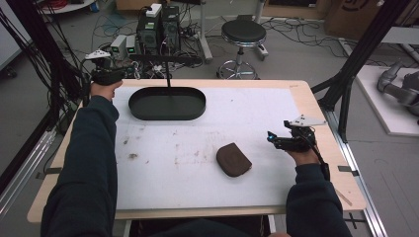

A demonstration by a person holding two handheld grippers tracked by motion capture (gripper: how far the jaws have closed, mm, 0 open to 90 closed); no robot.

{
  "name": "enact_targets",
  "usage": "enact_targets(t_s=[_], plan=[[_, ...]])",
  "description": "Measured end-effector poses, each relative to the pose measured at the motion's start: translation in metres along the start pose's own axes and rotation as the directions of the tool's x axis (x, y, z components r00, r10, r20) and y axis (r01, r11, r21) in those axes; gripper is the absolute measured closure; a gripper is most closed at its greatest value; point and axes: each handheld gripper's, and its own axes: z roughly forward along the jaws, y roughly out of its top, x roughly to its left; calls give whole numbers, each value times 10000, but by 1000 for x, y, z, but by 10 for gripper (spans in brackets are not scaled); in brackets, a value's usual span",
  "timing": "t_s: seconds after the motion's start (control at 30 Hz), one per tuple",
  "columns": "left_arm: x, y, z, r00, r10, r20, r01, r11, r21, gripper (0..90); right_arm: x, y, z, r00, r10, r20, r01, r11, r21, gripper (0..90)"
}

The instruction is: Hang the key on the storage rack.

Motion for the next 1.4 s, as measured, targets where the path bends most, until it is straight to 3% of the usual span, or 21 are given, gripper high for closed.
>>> enact_targets(t_s=[0.2, 0.33, 0.4, 0.47, 0.63, 0.7, 0.77, 0.8, 0.83, 0.87, 0.93, 1.23, 1.4], plan=[[-2, 0, 6, 9995, -166, -285, 169, 9998, 95, 874, 0, 0, -1, 10000, 45, -19, -45, 10000, 9, 209], [-6, 3, 11, 9977, -194, -657, 218, 9991, 361, 873, -1, -1, 0, 10000, 73, -18, -73, 10000, 25, 209], [-7, 1, 13, 9960, -53, -896, 118, 9973, 727, 870, -1, -1, 0, 10000, 83, -16, -83, 10000, 41, 209], [-6, -4, 14, 9935, -102, -1131, 208, 9955, 929, 757, -1, -1, -1, 10000, 70, -19, -70, 10000, 51, 209], [-9, -19, 2, 9907, -295, -1329, 386, 9971, 663, 578, -2, -1, 1, 10000, 46, -36, -46, 10000, 11, 209], [-15, -26, -5, 9930, -489, -1076, 549, 9971, 535, 465, -1, -1, 1, 9999, 65, -84, -64, 10000, 24, 209], [-20, -30, -10, 9953, -423, -876, 466, 9978, 470, 374, 0, 0, 1, 9999, 49, -93, -49, 10000, 19, 209], [-31, -37, -19, 9979, -241, -608, 253, 9995, 197, 328, -1, 0, 2, 9999, -30, -103, 30, 10000, 19, 209], [-31, -37, -19, 9979, -241, -608, 253, 9995, 197, 290, 0, 0, 2, 9999, 6, -135, -6, 10000, 35, 209], [-41, -42, -29, 9989, -195, -437, 192, 9998, -80, 248, 0, 1, 3, 9999, -11, -122, 12, 10000, 46, 208], [-51, -45, -38, 9993, -25, -362, 21, 10000, -96, 194, 1, 1, 3, 9999, -26, -134, 26, 10000, 49, 208], [-75, -59, -65, 9985, 525, 138, -516, 9969, -586, 183, 6, 4, 4, 9996, -151, -229, 151, 9999, 3, 208], [-87, -68, -75, 9970, 733, 261, -707, 9936, -880, 181, 12, 5, 4, 9961, -557, -678, 553, 9984, -85, 207]])
